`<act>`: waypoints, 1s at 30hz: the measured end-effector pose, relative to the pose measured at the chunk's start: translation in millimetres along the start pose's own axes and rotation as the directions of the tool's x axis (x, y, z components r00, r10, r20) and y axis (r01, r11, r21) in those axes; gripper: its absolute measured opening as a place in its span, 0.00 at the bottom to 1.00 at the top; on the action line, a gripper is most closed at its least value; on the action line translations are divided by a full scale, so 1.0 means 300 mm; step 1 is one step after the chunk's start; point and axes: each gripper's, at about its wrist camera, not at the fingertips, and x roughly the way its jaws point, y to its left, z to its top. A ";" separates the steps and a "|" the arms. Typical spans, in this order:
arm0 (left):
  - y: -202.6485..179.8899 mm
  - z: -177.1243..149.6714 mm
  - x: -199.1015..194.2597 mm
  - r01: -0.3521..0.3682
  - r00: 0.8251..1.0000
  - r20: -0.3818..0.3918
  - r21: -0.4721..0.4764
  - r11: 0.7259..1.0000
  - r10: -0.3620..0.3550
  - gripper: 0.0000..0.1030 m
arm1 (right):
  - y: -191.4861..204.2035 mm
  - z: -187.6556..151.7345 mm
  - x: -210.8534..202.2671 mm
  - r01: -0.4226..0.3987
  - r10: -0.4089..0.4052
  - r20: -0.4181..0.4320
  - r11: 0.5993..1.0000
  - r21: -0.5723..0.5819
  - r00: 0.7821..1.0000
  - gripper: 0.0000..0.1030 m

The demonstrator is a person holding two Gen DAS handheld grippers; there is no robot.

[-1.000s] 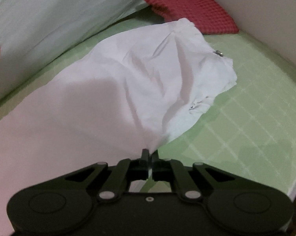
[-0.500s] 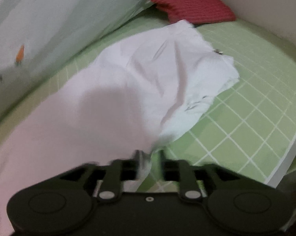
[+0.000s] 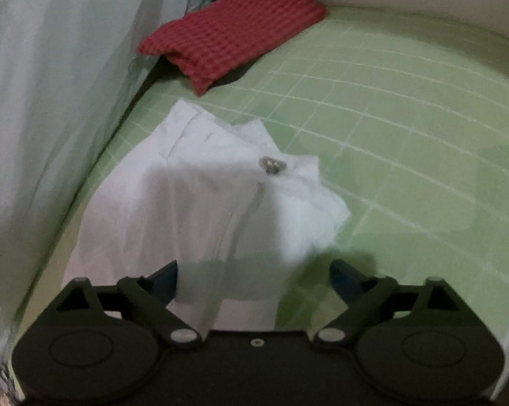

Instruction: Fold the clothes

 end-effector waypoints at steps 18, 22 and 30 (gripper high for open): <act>-0.044 -0.115 -0.051 -0.060 0.997 -0.039 0.003 0.998 0.060 0.70 | -0.041 0.170 -0.041 0.218 -0.171 0.158 0.907 -0.360 0.973 0.53; 0.054 -0.046 -0.048 -0.085 0.996 -0.026 -0.026 0.996 0.084 0.70 | 0.080 0.083 -0.072 0.333 -0.227 0.280 0.841 -0.427 0.933 0.89; 0.187 0.081 0.057 -0.075 0.997 -0.015 -0.024 0.997 0.074 0.60 | 0.324 -0.159 -0.125 0.324 -0.171 0.316 0.780 -0.536 0.933 0.94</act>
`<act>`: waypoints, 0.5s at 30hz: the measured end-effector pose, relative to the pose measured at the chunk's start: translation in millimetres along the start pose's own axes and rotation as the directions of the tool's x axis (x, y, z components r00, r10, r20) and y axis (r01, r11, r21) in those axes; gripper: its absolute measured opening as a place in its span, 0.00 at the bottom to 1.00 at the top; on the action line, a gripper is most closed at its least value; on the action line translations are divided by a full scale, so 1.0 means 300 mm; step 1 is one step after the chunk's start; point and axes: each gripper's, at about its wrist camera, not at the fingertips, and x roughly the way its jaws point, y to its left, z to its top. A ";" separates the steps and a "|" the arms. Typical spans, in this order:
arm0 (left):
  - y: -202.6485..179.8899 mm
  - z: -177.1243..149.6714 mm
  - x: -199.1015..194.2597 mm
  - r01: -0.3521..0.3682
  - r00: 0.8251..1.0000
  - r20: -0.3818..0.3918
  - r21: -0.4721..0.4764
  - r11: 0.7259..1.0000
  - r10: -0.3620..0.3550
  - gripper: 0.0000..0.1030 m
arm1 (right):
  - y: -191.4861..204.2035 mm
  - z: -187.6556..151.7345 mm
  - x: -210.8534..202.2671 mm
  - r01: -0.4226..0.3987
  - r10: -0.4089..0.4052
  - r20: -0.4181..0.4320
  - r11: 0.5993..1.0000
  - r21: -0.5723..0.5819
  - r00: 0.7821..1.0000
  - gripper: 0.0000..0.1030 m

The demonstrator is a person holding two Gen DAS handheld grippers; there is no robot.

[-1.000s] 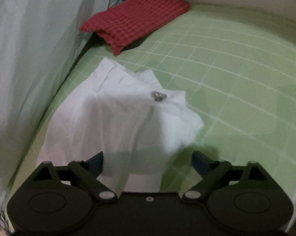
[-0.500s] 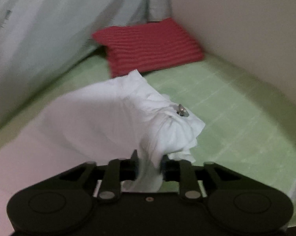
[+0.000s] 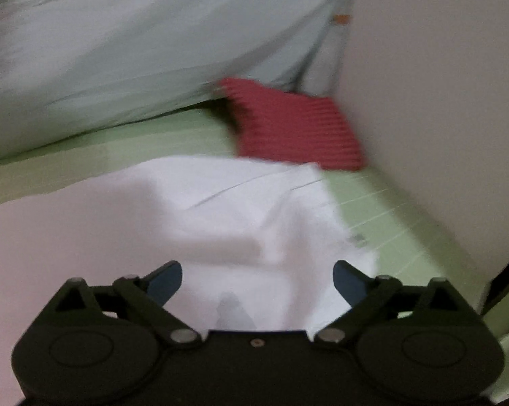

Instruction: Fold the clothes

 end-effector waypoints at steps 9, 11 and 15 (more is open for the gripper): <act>0.082 0.151 0.152 0.063 0.996 -0.060 0.044 0.997 -0.061 0.45 | 0.311 -0.168 -0.106 -0.100 0.093 -0.141 0.994 -0.048 0.986 0.94; 0.086 0.180 0.171 0.080 0.995 -0.060 0.075 0.994 -0.076 0.41 | 0.345 -0.187 -0.129 -0.081 0.073 -0.143 0.995 -0.054 0.987 0.95; 0.082 0.220 0.202 0.133 0.989 -0.076 0.121 0.984 -0.125 0.29 | 0.396 -0.222 -0.164 -0.035 0.026 -0.151 0.998 -0.054 0.988 0.95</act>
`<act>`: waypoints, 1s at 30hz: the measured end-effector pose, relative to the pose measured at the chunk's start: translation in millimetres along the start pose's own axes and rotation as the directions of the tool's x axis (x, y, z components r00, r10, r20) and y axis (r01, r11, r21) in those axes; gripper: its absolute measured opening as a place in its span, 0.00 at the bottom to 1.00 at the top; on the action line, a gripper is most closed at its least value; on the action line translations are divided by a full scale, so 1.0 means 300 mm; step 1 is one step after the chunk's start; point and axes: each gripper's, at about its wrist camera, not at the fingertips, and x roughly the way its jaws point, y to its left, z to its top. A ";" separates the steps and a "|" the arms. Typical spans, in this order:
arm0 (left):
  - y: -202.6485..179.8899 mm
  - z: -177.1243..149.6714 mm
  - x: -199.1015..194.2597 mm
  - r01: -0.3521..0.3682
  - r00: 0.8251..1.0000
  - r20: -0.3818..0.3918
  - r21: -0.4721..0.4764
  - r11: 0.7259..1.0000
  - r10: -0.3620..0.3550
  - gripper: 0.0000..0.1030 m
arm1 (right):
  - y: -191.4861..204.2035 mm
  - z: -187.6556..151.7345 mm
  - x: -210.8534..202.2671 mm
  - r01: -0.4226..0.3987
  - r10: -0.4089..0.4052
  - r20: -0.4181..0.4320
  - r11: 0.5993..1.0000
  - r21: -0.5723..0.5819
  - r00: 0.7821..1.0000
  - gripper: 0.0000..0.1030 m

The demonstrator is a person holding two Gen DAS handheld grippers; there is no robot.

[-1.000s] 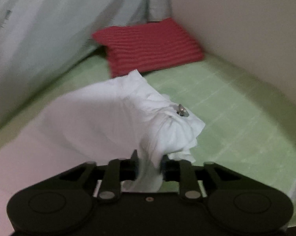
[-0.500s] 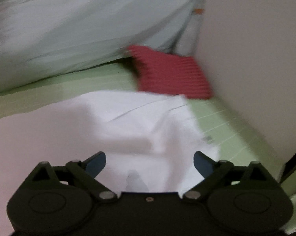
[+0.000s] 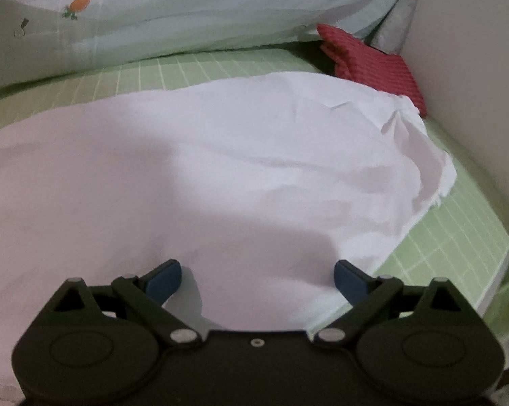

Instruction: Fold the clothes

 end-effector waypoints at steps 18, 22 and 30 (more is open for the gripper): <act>0.043 -0.025 -0.072 0.035 0.999 -0.006 0.057 0.998 -0.035 0.11 | 0.077 -0.059 -0.024 0.073 -0.073 -0.044 0.997 -0.002 0.996 0.96; 0.077 -0.020 -0.040 -0.008 0.999 -0.034 0.015 1.000 0.009 0.44 | 0.084 -0.059 -0.026 0.073 -0.074 -0.041 0.997 -0.011 0.996 0.96; 0.097 -0.016 0.000 -0.013 0.997 -0.078 0.000 1.000 0.013 0.61 | 0.058 -0.070 -0.016 0.055 -0.052 -0.055 0.996 0.065 0.997 1.00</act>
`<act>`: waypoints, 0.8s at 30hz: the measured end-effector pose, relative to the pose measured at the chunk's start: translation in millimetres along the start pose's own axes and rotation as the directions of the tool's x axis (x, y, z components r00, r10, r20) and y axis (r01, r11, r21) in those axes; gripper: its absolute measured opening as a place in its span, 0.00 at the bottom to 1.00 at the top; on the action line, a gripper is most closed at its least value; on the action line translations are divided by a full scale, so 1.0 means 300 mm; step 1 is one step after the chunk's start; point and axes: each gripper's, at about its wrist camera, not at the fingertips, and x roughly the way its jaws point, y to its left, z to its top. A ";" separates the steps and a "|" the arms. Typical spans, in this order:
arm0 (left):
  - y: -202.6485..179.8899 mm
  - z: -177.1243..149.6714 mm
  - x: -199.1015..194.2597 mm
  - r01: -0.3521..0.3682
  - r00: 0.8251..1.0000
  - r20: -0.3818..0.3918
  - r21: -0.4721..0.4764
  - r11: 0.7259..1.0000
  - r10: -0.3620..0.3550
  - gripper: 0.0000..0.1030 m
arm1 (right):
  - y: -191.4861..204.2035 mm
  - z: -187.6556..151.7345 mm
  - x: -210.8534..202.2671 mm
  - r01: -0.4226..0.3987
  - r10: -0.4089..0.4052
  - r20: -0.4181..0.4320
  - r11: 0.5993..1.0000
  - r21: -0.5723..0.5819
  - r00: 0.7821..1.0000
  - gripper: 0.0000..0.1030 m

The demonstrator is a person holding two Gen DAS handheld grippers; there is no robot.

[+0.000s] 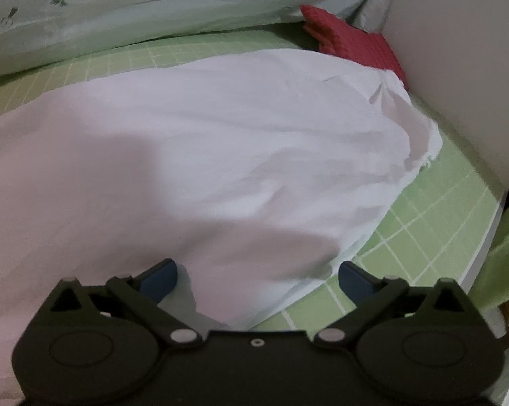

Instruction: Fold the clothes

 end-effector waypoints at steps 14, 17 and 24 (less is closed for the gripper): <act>-0.003 0.010 0.005 0.036 0.999 0.033 -0.118 0.992 -0.032 0.23 | -0.037 0.020 0.010 -0.070 0.071 -0.019 0.996 0.052 0.997 0.99; -0.032 0.011 -0.019 0.035 0.997 0.074 -0.148 0.988 -0.025 0.19 | -0.068 0.052 -0.012 -0.120 0.117 0.047 0.992 0.046 0.992 0.97; -0.268 0.035 -0.124 0.103 0.973 0.207 0.022 0.994 -0.105 0.17 | -0.185 0.121 0.012 -0.124 0.121 0.081 0.991 0.045 0.989 0.97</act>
